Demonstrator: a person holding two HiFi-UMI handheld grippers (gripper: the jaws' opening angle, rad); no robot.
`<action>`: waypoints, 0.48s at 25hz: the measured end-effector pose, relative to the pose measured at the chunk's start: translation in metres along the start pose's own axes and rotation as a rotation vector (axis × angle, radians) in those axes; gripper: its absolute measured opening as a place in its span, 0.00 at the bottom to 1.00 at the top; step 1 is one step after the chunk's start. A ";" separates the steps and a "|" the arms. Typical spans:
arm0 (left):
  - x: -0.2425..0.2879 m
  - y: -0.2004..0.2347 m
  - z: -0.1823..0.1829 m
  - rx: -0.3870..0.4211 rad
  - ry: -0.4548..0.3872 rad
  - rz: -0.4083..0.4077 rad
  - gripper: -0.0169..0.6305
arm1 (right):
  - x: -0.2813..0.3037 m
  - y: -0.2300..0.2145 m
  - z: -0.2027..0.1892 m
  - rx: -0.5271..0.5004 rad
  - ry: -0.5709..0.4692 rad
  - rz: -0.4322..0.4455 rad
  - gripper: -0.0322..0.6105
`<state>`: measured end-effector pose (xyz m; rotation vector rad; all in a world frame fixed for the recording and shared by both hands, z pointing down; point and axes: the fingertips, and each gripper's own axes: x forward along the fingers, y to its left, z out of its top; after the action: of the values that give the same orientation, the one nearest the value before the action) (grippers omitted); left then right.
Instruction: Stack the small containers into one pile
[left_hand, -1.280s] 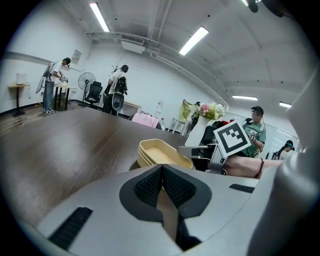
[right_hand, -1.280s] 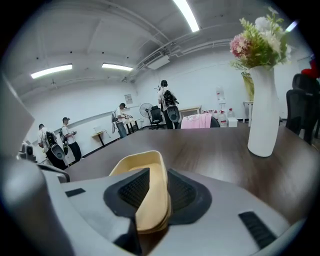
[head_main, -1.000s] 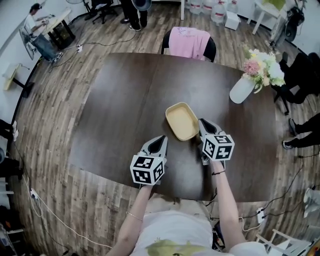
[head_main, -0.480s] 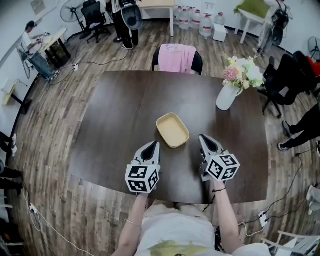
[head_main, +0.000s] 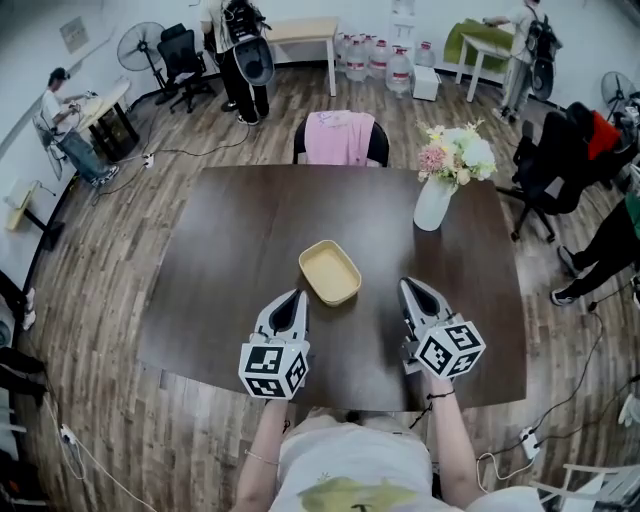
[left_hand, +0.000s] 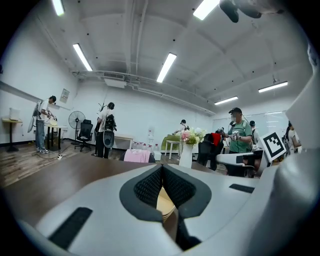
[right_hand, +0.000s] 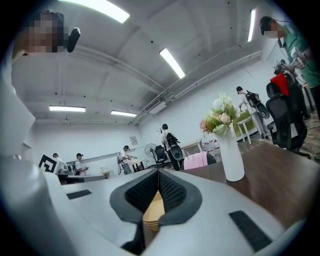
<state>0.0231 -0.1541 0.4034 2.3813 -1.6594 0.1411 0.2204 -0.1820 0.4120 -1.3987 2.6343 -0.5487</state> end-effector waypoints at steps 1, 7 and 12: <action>-0.003 -0.001 0.004 0.007 -0.010 0.005 0.06 | -0.003 0.000 0.004 -0.005 -0.010 0.000 0.09; -0.011 -0.004 0.018 0.021 -0.051 0.040 0.06 | -0.019 -0.007 0.027 -0.030 -0.054 -0.005 0.08; -0.013 -0.001 0.022 0.029 -0.069 0.058 0.06 | -0.019 -0.009 0.035 -0.068 -0.072 -0.009 0.08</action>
<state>0.0180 -0.1474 0.3792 2.3851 -1.7698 0.0949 0.2468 -0.1805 0.3809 -1.4212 2.6149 -0.4056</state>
